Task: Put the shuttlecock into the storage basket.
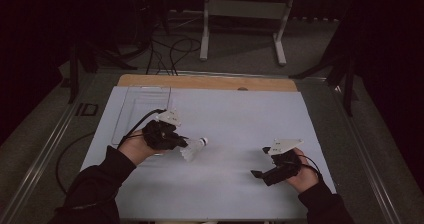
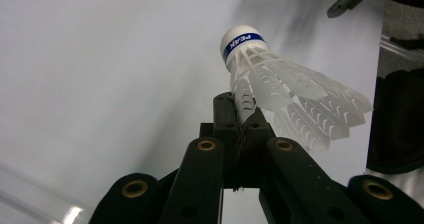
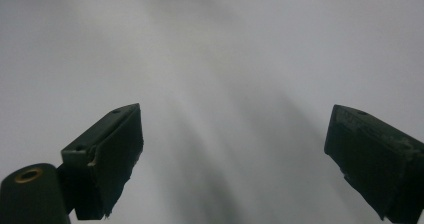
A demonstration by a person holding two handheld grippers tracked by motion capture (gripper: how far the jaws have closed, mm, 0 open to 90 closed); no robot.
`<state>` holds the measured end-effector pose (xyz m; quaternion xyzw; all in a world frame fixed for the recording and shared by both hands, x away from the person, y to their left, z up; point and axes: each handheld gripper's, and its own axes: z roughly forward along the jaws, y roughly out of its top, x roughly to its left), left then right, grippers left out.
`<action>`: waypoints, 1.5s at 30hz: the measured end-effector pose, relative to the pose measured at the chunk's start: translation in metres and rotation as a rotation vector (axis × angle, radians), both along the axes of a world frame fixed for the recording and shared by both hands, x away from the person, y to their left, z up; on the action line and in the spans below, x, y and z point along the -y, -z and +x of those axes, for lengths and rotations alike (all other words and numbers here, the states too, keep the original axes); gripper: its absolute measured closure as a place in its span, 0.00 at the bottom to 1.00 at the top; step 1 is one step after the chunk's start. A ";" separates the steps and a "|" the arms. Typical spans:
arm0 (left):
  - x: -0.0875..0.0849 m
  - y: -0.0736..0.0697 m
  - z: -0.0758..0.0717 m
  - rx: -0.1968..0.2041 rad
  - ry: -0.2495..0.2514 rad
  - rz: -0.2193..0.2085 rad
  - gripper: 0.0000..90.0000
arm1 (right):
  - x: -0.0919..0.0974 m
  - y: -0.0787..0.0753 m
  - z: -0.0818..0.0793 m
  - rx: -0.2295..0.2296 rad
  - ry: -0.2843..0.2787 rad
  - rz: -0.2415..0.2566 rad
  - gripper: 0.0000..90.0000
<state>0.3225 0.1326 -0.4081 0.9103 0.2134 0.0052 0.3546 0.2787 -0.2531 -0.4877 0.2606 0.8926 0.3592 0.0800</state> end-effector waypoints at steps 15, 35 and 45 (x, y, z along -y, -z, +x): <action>-0.027 -0.013 0.004 0.038 -0.080 -0.011 1.00 | 0.009 0.007 -0.008 0.023 0.055 0.049 0.10; -0.068 -0.038 0.013 0.100 -0.195 -0.026 1.00 | 0.010 0.015 -0.016 0.023 0.059 0.078 0.10; -0.087 -0.045 0.020 0.138 -0.284 -0.036 1.00 | 0.009 0.020 -0.018 0.028 0.039 0.060 0.10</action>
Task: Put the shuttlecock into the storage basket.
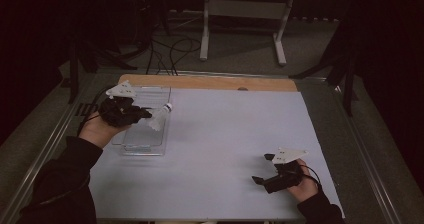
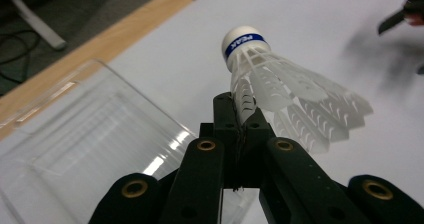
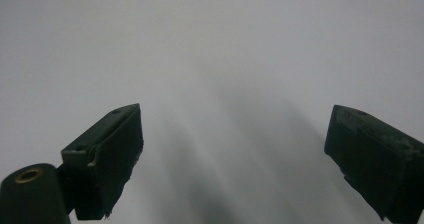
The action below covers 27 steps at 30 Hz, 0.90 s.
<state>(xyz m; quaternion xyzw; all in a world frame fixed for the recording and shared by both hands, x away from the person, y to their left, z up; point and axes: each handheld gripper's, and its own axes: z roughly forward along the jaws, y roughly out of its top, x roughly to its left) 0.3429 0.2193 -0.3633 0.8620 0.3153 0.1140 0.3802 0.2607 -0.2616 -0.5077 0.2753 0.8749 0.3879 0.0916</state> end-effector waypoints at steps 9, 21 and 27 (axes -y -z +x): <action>-0.009 0.001 0.006 0.040 -0.099 -0.003 1.00 | 0.002 -0.001 -0.001 0.007 0.003 0.010 0.10; -0.010 0.007 0.011 0.091 -0.252 0.008 1.00 | 0.000 -0.001 -0.002 -0.007 -0.010 0.023 0.10; -0.007 0.013 0.013 0.095 -0.264 0.012 1.00 | 0.000 -0.001 -0.002 0.000 -0.013 0.026 0.10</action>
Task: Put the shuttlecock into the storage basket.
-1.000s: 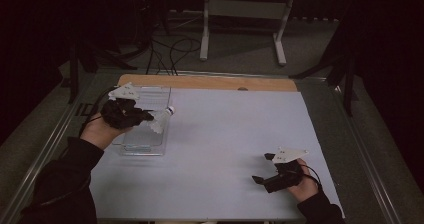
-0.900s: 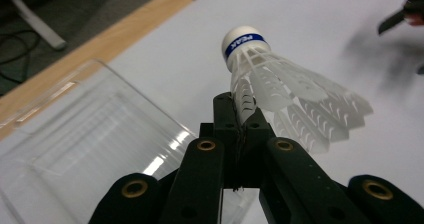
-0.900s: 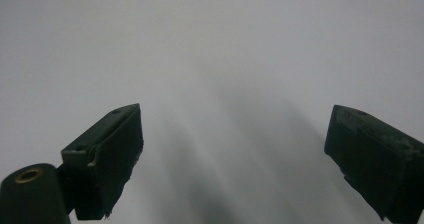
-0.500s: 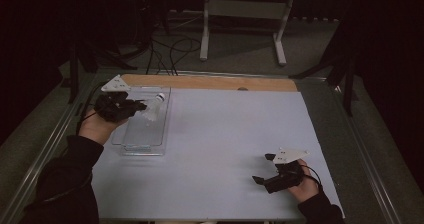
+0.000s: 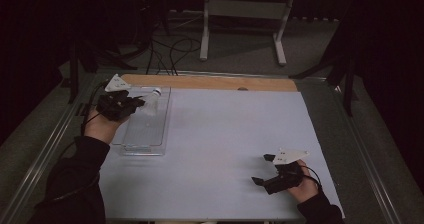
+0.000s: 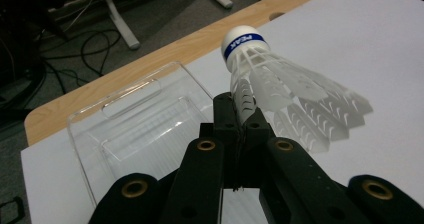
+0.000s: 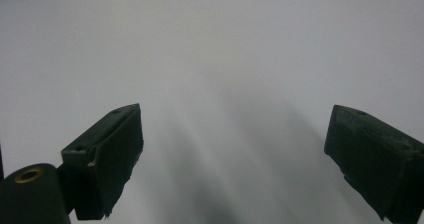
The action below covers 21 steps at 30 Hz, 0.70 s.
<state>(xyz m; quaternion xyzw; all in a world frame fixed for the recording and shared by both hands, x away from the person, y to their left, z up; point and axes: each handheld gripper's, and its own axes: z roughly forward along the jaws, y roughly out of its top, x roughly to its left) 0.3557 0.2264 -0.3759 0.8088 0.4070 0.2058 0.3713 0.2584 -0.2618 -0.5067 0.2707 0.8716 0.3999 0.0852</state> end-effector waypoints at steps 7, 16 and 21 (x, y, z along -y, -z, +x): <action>0.001 0.009 0.003 -0.001 -0.028 -0.008 1.00 | -0.001 0.000 -0.001 0.004 -0.008 -0.005 0.10; 0.002 0.025 0.010 -0.014 -0.056 -0.028 1.00 | -0.001 -0.001 -0.001 0.004 -0.013 -0.002 0.10; 0.003 0.035 0.013 -0.031 -0.067 -0.022 1.00 | -0.003 -0.001 -0.001 0.004 -0.016 -0.002 0.10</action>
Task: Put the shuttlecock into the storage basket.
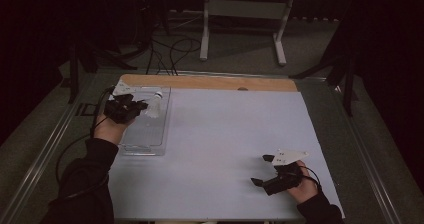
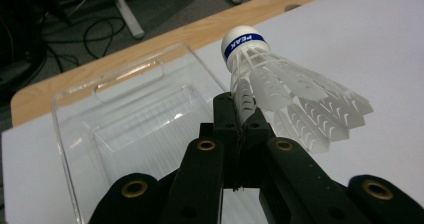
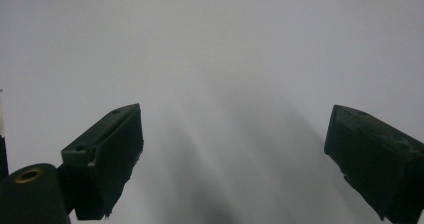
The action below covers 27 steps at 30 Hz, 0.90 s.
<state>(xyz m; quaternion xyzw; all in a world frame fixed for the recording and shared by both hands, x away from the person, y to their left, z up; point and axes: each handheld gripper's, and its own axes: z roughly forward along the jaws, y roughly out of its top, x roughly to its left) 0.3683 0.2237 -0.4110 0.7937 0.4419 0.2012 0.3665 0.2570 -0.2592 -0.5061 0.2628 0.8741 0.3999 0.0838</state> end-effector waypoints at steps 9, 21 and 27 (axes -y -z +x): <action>0.004 0.020 0.007 -0.015 -0.040 0.013 1.00 | 0.000 0.000 0.000 -0.006 -0.002 0.005 0.10; 0.009 0.035 0.011 -0.053 -0.032 0.038 1.00 | 0.000 0.000 0.000 -0.004 -0.007 0.004 0.10; 0.009 0.041 0.013 -0.068 -0.027 0.044 1.00 | 0.001 0.000 0.000 -0.006 -0.005 0.008 0.10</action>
